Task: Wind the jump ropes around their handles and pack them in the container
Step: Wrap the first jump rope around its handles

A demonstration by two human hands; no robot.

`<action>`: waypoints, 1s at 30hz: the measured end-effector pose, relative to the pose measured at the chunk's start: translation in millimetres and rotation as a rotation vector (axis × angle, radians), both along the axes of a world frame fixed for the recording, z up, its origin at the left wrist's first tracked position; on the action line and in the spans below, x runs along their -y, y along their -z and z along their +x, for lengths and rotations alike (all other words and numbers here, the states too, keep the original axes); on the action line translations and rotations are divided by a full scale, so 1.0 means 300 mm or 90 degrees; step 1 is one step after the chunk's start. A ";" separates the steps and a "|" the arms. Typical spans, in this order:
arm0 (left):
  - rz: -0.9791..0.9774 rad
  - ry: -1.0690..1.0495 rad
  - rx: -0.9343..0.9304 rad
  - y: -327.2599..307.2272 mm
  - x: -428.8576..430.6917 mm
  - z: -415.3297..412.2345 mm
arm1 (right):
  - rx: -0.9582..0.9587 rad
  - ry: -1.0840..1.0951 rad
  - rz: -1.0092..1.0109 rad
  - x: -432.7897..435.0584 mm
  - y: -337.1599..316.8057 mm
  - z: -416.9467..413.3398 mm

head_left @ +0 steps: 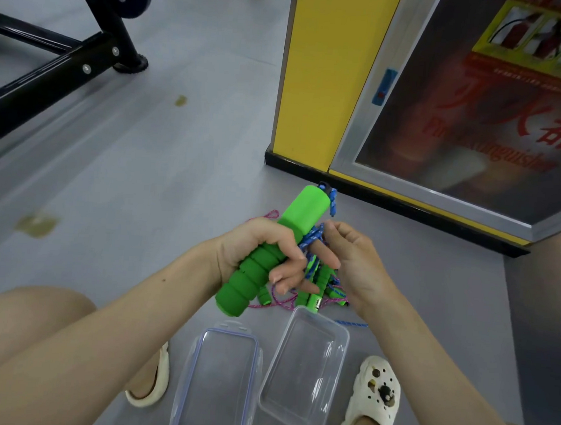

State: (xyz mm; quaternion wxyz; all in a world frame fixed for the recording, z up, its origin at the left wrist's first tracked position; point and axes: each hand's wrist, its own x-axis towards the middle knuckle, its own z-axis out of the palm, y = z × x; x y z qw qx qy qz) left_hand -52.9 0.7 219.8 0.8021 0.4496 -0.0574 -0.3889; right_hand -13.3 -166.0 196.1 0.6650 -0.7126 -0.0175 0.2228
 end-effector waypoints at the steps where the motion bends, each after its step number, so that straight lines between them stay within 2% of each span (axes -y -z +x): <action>1: -0.044 0.001 -0.003 -0.003 0.010 -0.002 | -0.018 -0.008 0.017 -0.004 -0.005 -0.004; 3: -0.125 -0.029 -0.023 -0.005 0.026 -0.001 | -0.028 -0.043 0.028 -0.012 -0.020 -0.012; 6: -0.165 -0.062 -0.025 -0.018 0.045 0.010 | 0.008 -0.096 -0.023 -0.030 -0.023 -0.024; 9: -0.317 -0.094 -0.036 -0.060 0.064 0.012 | -0.007 -0.099 -0.099 -0.049 -0.008 -0.036; 11: -0.281 -0.162 -0.029 -0.064 0.079 0.028 | -0.009 -0.102 -0.159 -0.061 0.004 -0.036; 14: -0.250 -0.345 -0.058 -0.033 0.064 0.056 | 0.037 -0.153 -0.235 -0.057 0.010 -0.036; 17: -0.102 -0.438 -0.002 -0.014 0.051 0.059 | 0.135 -0.214 -0.327 -0.034 0.014 -0.028; 23: 0.343 -0.431 0.133 0.004 0.046 0.034 | 0.196 -0.291 -0.438 -0.023 0.033 -0.014; 26: 0.505 -0.464 0.304 0.010 0.030 0.031 | 0.220 -0.306 -0.488 -0.021 0.027 -0.012; 30: 0.676 -0.377 0.519 0.045 -0.007 0.045 | 0.234 -0.296 -0.595 0.008 0.003 0.021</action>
